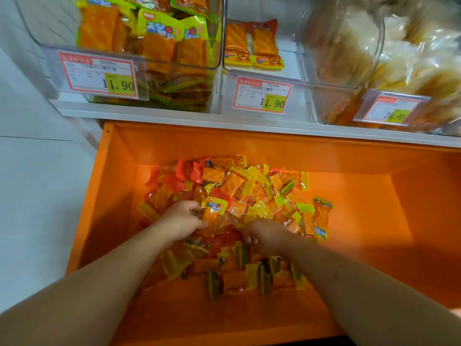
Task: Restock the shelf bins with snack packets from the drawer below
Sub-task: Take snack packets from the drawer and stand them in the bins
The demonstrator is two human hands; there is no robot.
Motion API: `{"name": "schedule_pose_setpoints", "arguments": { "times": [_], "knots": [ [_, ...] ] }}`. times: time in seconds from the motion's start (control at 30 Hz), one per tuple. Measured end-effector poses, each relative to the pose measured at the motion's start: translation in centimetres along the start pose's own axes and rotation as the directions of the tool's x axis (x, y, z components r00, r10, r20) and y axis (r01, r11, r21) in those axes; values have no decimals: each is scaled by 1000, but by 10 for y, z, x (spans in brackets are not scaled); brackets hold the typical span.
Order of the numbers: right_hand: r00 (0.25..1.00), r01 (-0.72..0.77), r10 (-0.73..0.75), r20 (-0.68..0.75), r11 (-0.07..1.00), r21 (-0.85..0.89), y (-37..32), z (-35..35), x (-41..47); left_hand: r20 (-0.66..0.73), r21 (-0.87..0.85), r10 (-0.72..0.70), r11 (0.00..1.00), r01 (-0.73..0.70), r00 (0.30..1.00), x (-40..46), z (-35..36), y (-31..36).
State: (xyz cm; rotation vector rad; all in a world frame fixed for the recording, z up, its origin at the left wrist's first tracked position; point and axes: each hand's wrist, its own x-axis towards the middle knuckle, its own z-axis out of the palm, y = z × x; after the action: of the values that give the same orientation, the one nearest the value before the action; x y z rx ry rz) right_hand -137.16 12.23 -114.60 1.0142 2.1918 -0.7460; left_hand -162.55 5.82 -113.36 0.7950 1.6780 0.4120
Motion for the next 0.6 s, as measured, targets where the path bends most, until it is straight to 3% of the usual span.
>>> {"name": "schedule_pose_setpoints", "arguments": {
  "times": [0.1,0.2,0.27,0.37,0.5,0.6],
  "knots": [
    [997,17,0,-74,974,224,-3,-20,-8,-12,-11,-9,1000,9,1000,-6,-6,8],
    [990,-17,83,-111,868,497,-10,-60,-29,-25,-16,15,1000,-16,1000,-22,-14,31],
    [986,-12,106,-129,817,577,-17,-92,-50,-40,-29,55,998,-56,998,-37,-23,52],
    [952,84,121,-281,780,620,-32,-144,-94,-53,-96,114,988,-119,992,-69,-39,90],
    [825,309,141,-548,699,645,-61,-207,-169,-40,-171,194,965,-198,980,-127,-56,139],
    [615,466,137,-777,731,498,-83,-232,-217,-34,-220,253,942,-254,967,-170,-69,164]
  ]
}}
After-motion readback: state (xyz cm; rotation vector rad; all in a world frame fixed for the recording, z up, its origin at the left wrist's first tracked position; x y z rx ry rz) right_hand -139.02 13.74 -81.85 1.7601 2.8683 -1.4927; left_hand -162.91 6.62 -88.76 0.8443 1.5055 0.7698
